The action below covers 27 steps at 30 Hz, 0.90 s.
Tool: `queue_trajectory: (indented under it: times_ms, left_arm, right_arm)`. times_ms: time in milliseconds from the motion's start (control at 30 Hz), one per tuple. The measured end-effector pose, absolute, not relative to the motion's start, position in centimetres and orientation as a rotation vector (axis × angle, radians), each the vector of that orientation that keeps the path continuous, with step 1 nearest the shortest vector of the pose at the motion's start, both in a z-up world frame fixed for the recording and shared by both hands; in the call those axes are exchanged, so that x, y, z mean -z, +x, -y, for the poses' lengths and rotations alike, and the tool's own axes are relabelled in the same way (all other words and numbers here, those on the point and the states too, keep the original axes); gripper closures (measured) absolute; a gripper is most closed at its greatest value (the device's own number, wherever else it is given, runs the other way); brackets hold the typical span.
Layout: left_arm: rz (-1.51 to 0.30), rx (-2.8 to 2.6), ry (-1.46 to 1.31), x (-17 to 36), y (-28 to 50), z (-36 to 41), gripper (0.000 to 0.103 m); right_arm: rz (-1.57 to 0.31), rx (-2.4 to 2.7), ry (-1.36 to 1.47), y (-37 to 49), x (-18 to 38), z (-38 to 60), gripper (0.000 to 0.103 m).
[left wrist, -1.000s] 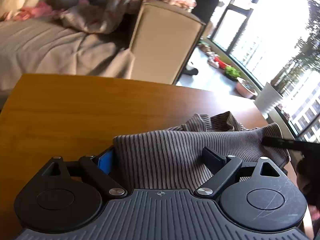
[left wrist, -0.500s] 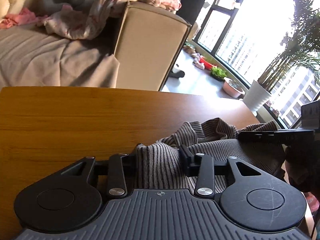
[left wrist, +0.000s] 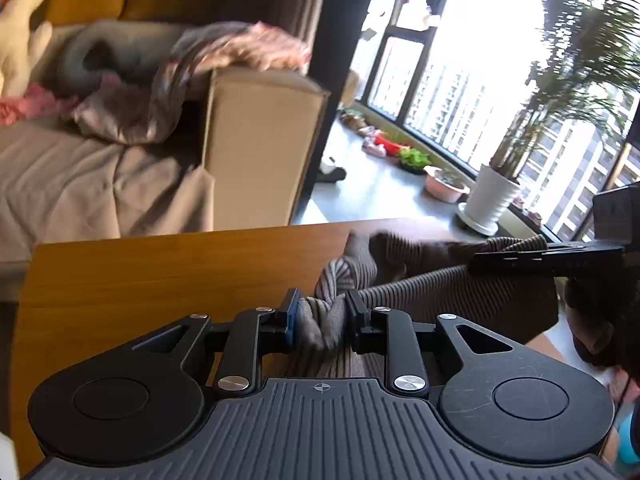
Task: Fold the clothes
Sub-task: 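Fold the shirt side over toward the middle with both grippers and release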
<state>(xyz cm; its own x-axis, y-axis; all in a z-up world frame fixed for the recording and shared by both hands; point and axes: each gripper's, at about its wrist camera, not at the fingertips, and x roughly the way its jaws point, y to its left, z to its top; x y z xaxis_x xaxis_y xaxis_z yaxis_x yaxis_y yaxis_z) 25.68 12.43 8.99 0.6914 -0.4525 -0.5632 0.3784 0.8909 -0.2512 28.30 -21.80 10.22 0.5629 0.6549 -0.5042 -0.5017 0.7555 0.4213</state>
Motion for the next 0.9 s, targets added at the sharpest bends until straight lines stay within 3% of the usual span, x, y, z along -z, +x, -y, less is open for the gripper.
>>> queue_trajectory:
  times_ms: [167,400,633,733,800,900]
  left_arm:
    - [-0.611,0.514,-0.044,-10.8,18.0,-12.2,0.078]
    - [-0.657,0.537,0.019,-9.1,9.6,-11.3,0.077]
    - [-0.727,0.479,0.046,-7.6,5.5,-11.7,0.067]
    - [-0.75,0.445,0.002,-7.5,4.6,-12.7,0.061]
    - [-0.766,0.43,-0.034,-7.3,4.2,-13.3,0.054]
    - [-0.771,0.42,-0.074,-7.4,3.9,-13.7,0.048]
  right_arm:
    - [-0.653,-0.727,0.181,20.9,-12.3,22.4,0.083]
    - [-0.648,-0.718,-0.006,11.0,-11.1,22.1,0.083]
    - [-0.654,-0.652,-0.191,4.3,-9.3,21.8,0.08]
    - [-0.661,-0.567,-0.123,3.0,-9.9,23.9,0.073]
    - [-0.689,-0.517,0.036,2.7,-10.4,26.2,0.054]
    - [-0.744,-0.479,0.384,2.6,-10.2,29.8,0.042]
